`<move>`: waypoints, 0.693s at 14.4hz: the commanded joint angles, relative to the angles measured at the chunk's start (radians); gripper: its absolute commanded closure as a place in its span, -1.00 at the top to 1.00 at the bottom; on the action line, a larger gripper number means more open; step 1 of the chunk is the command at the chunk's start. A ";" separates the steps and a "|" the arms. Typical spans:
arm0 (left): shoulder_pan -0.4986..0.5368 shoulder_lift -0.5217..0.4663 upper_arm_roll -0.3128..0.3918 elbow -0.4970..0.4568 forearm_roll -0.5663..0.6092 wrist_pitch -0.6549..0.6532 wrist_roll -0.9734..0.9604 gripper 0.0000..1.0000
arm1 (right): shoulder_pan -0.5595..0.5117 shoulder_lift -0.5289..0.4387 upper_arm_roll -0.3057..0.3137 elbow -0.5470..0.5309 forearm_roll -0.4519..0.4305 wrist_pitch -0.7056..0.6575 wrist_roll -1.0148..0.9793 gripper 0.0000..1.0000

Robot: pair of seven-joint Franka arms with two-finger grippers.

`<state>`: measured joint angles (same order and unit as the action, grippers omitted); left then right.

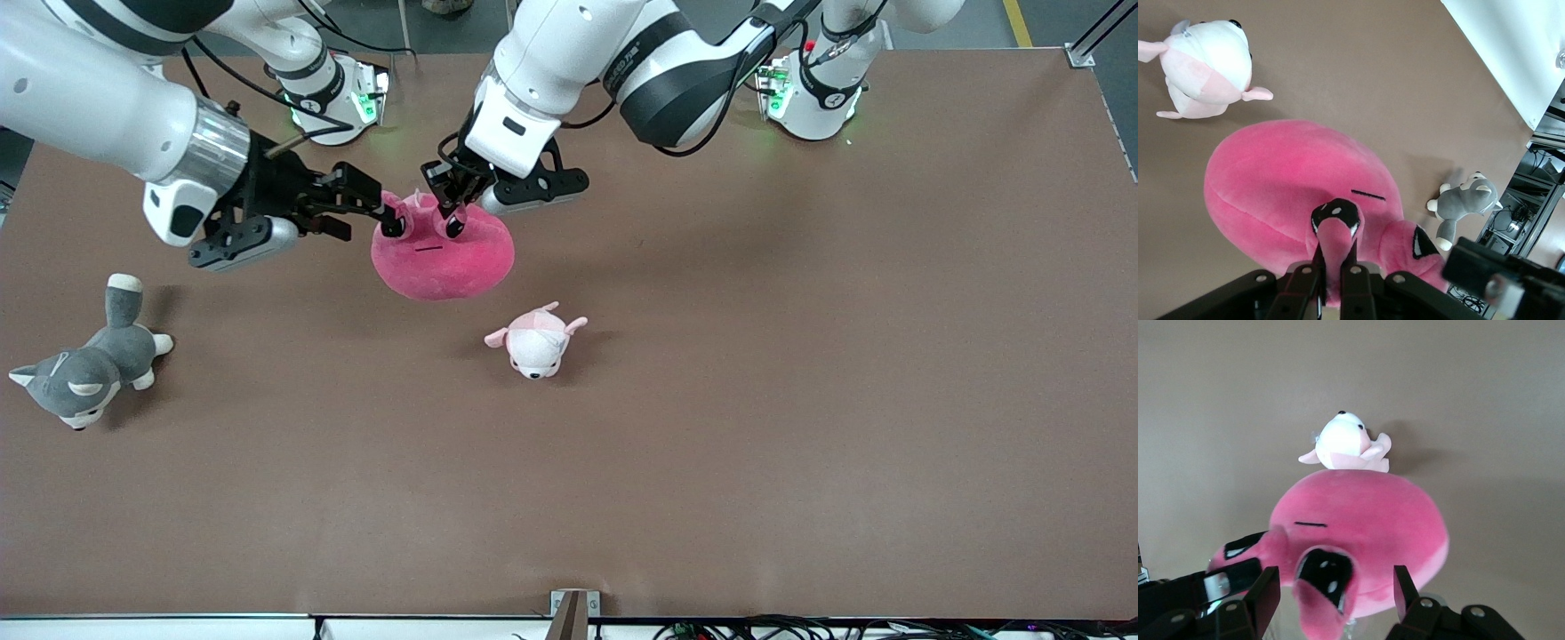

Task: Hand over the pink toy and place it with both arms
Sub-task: 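Grasp the pink plush with the right gripper while the left gripper holds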

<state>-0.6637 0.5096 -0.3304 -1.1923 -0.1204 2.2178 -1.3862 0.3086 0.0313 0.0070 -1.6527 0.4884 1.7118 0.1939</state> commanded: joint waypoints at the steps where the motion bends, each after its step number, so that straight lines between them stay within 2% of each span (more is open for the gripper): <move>1: -0.011 0.020 0.007 0.033 -0.015 0.017 -0.013 -0.99 | 0.020 -0.001 -0.008 0.005 0.007 -0.009 0.024 0.54; 10: -0.022 0.021 0.010 0.031 -0.015 0.017 -0.013 -0.98 | 0.024 -0.001 -0.008 -0.009 -0.002 -0.038 0.022 0.52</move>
<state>-0.6723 0.5175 -0.3300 -1.1922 -0.1204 2.2296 -1.3868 0.3215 0.0342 0.0042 -1.6555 0.4878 1.6854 0.2032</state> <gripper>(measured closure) 0.903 0.233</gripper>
